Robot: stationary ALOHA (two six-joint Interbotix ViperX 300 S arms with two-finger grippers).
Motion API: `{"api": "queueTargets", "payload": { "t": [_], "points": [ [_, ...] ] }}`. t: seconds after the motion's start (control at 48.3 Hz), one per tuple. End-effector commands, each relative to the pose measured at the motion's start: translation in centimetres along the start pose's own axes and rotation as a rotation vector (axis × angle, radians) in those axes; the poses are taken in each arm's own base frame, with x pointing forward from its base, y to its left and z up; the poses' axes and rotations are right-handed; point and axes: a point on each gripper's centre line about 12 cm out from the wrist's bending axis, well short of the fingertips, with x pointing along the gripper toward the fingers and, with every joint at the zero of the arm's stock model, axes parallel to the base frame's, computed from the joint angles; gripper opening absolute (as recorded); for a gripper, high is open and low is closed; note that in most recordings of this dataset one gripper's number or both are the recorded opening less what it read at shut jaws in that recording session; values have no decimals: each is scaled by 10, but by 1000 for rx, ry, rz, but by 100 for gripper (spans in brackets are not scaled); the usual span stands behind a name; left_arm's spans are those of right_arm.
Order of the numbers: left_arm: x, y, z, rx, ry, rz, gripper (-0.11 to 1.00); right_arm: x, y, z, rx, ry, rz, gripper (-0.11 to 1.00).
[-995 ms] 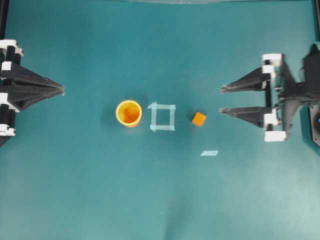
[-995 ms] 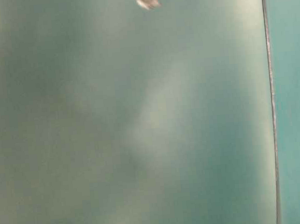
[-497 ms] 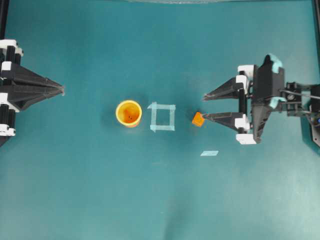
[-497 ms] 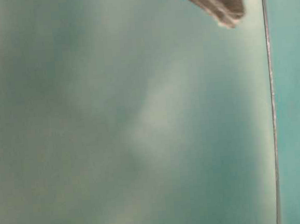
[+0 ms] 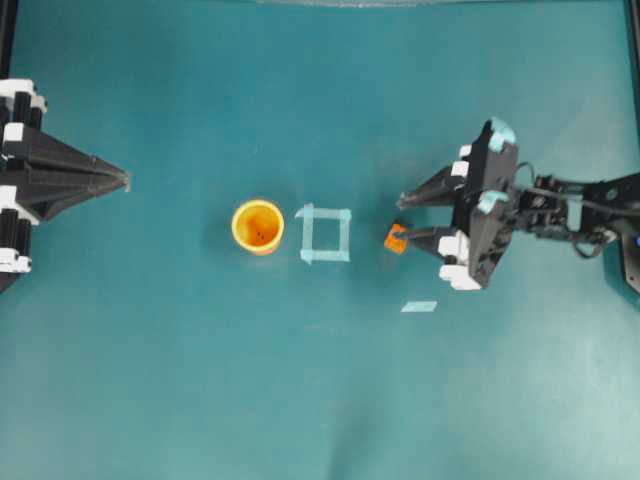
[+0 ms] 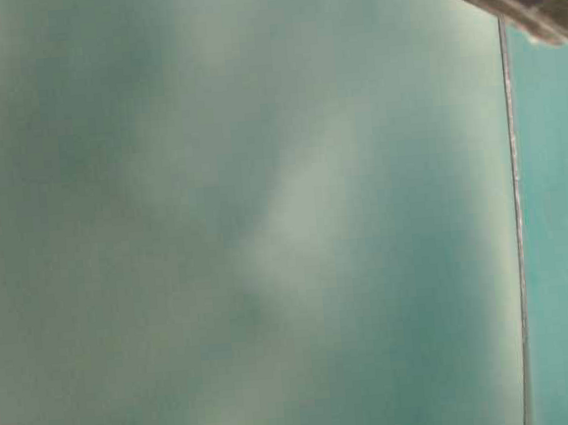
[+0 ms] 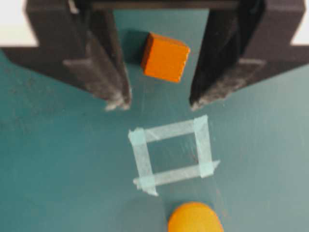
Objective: Move the block toward the cup with right arm.
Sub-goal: 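Move the open right gripper left toward the orange cube, then lower the right gripper around the orange cube and close it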
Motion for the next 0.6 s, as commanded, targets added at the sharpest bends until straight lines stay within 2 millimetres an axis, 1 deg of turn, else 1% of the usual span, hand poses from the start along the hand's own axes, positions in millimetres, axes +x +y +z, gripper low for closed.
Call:
{"api": "queueTargets", "payload": {
  "t": [0.0,0.145,0.414,0.58],
  "points": [
    [3,0,8,3,-20,1,2,6,5,6,14,-21,3,58],
    [3,0,8,3,-18,1,2,15,8,-3,35,11,-8,58],
    [3,0,7,3,-14,1,2,16,14,-12,62,18,-14,59],
    [3,0,7,3,-14,1,2,20,14,-21,70,49,-26,59]
  ]
}}
